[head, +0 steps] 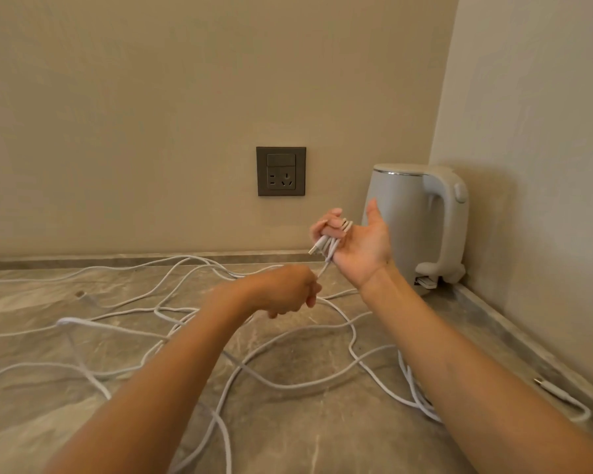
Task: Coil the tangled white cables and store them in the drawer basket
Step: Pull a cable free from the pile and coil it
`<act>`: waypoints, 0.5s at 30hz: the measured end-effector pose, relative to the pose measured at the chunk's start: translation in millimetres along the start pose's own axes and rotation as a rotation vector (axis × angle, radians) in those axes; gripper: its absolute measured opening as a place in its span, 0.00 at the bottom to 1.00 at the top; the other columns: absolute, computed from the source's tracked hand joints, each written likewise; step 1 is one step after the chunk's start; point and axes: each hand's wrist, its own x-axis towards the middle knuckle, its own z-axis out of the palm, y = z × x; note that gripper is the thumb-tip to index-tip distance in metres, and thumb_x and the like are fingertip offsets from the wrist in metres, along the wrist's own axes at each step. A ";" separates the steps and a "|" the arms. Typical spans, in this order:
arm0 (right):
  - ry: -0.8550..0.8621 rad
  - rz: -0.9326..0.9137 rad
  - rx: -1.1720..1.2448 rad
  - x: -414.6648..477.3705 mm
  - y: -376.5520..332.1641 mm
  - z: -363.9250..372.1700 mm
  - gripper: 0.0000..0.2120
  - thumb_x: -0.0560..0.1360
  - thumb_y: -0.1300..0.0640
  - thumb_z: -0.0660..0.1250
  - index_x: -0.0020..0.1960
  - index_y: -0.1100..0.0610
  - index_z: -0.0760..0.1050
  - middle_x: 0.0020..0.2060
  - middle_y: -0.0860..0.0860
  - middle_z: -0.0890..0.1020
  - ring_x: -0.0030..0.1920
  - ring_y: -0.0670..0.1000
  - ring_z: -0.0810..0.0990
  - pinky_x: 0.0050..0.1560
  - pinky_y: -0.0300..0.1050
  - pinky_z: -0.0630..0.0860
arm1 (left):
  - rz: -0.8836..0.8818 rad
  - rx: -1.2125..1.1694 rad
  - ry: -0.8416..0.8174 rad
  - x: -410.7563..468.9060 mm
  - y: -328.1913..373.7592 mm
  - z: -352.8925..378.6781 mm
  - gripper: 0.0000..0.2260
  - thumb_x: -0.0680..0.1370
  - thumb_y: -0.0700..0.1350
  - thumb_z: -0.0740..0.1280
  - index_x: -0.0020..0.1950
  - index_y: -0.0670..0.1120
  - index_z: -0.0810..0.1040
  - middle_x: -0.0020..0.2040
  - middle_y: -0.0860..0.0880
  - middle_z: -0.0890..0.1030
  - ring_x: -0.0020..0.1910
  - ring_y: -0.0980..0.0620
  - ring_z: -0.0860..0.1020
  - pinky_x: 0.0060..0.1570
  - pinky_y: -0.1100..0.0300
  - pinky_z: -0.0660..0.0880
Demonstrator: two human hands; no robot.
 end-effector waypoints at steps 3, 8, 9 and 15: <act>0.098 -0.073 -0.170 1.1 1.1 -0.3 0.30 0.77 0.34 0.51 0.34 0.60 0.67 0.23 0.54 0.68 0.20 0.48 0.63 0.38 0.40 0.68 | 0.010 0.003 -0.048 -3.7 2.8 -4.1 0.15 0.82 0.44 0.52 0.37 0.46 0.70 0.32 0.48 0.68 0.26 0.52 0.65 0.22 0.64 0.65; 0.172 -0.165 -0.610 2.9 5.6 -4.7 0.30 0.79 0.37 0.47 0.34 0.60 0.68 0.22 0.54 0.69 0.23 0.49 0.66 0.36 0.42 0.66 | 0.047 -0.021 -0.018 -12.3 1.1 -15.8 0.15 0.81 0.44 0.56 0.36 0.47 0.73 0.29 0.50 0.68 0.23 0.55 0.64 0.21 0.66 0.63; 0.194 -0.180 -0.751 3.9 7.0 -7.7 0.32 0.79 0.37 0.45 0.33 0.60 0.68 0.21 0.53 0.69 0.24 0.49 0.66 0.35 0.42 0.67 | 0.053 -0.028 0.002 -13.3 1.5 -17.7 0.15 0.81 0.45 0.57 0.36 0.47 0.74 0.29 0.50 0.68 0.22 0.55 0.64 0.21 0.66 0.63; 0.242 -0.112 -1.329 6.8 8.8 -18.8 0.38 0.75 0.33 0.32 0.31 0.59 0.66 0.17 0.50 0.68 0.19 0.46 0.65 0.28 0.37 0.66 | 0.047 -0.111 0.303 -16.7 -2.5 -30.3 0.11 0.78 0.47 0.64 0.36 0.46 0.79 0.26 0.53 0.71 0.25 0.56 0.64 0.26 0.65 0.61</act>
